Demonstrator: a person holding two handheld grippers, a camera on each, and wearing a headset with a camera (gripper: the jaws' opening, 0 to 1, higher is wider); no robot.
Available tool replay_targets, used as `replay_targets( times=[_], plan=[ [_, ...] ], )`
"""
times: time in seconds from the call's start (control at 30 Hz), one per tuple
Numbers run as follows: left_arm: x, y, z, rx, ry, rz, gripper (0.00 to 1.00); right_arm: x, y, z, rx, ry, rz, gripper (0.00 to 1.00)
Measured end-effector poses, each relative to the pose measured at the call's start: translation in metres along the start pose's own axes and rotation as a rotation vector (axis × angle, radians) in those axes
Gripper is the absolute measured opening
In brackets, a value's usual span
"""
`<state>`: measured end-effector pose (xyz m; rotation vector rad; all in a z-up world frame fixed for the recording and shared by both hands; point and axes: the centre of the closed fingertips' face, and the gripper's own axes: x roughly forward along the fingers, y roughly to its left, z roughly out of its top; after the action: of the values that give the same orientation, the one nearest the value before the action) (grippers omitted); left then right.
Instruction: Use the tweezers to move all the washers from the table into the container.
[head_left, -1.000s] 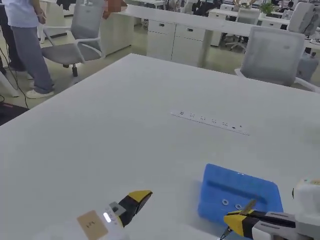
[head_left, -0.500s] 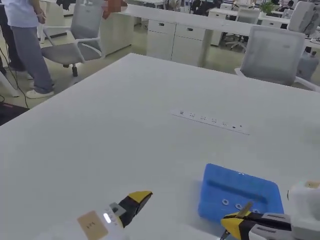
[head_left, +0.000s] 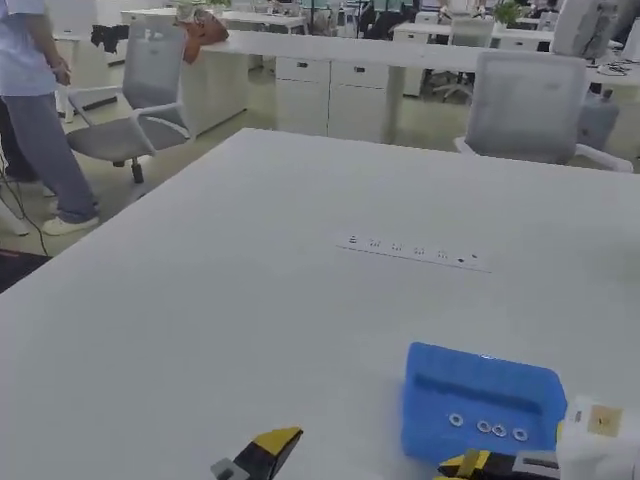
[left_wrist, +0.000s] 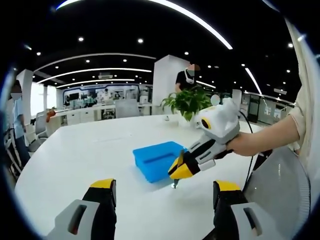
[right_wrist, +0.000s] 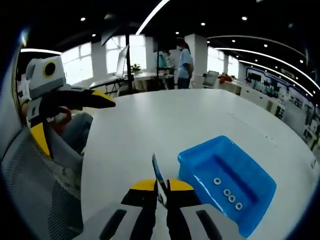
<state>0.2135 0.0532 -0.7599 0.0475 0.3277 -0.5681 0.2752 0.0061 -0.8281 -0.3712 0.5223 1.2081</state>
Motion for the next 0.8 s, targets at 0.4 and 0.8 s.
replay_targets(
  times=[0.4, 0.8],
  plan=[
    [-0.001, 0.001, -0.002, -0.013, 0.007, 0.007, 0.80, -0.012, -0.017, -0.004, 0.175, -0.089, -0.036, 0.02],
    [-0.001, 0.003, -0.001, -0.025, -0.003, 0.012, 0.80, -0.032, -0.026, 0.042, 0.234, -0.209, -0.011, 0.02]
  ],
)
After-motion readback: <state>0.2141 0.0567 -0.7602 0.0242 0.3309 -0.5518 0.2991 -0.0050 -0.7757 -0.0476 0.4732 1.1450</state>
